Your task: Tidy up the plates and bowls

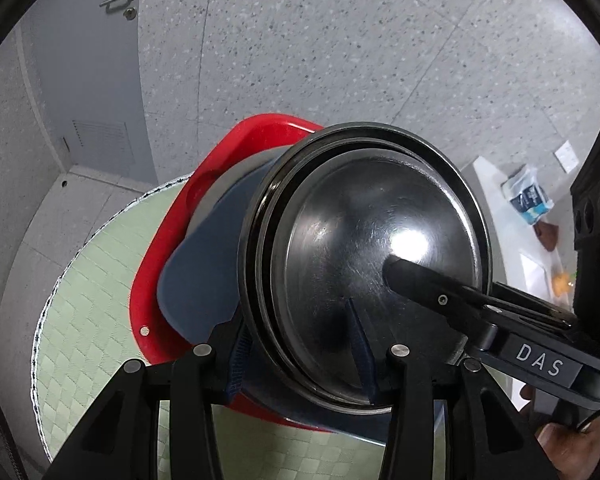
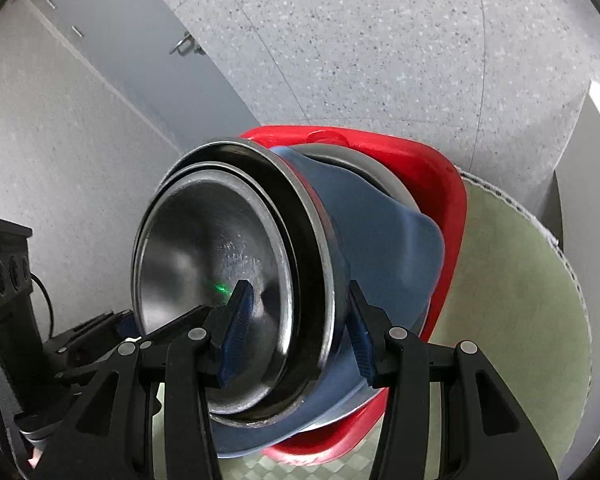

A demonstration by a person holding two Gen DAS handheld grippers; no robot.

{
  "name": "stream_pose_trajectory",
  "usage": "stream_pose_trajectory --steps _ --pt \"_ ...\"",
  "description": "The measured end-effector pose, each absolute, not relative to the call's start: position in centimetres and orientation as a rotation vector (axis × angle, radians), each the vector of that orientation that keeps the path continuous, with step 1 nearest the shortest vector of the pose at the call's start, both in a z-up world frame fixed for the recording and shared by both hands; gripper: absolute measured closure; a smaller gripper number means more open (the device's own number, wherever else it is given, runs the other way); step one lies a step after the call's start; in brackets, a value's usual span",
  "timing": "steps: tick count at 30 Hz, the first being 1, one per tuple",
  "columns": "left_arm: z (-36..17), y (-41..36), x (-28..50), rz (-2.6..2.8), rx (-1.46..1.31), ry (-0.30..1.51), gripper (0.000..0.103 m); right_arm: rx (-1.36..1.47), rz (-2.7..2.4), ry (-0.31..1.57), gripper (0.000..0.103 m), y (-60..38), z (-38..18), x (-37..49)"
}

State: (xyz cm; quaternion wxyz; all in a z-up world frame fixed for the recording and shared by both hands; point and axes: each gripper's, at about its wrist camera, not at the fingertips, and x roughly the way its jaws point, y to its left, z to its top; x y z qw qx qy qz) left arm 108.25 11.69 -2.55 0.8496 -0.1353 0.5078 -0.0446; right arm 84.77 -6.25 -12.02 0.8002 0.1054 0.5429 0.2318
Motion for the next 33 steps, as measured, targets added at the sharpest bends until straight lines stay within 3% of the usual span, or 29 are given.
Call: stream_pose_trajectory --steps 8,11,13,14,18,21,25,33 --pt "-3.3 9.8 109.1 -0.044 -0.276 1.068 0.056 0.180 0.508 1.141 0.053 -6.4 -11.7 84.9" --pt "-2.6 9.5 108.4 -0.035 -0.280 1.033 0.046 0.197 0.523 1.121 0.049 -6.9 -11.6 84.8" --pt "-2.1 9.3 107.6 -0.016 -0.263 1.005 0.029 0.216 0.534 1.105 0.042 -7.2 -11.1 84.6" --pt "-1.8 9.1 107.1 -0.009 -0.255 0.992 0.028 0.216 0.532 1.097 0.036 -7.4 -10.9 84.5" --pt "-1.3 8.0 105.2 0.011 -0.242 0.963 0.020 0.214 0.527 1.074 0.034 -7.7 -10.1 83.4" --pt "-0.6 7.3 102.8 0.059 -0.202 0.922 0.013 0.190 0.508 1.044 0.034 -7.8 -9.3 81.9" --pt "0.7 6.6 98.0 0.090 -0.213 0.861 0.009 0.135 0.466 0.988 0.026 -8.2 -7.9 78.8" --pt "4.0 5.1 84.7 0.130 -0.145 0.690 0.004 0.112 0.436 0.898 0.020 -8.5 -4.5 69.7"
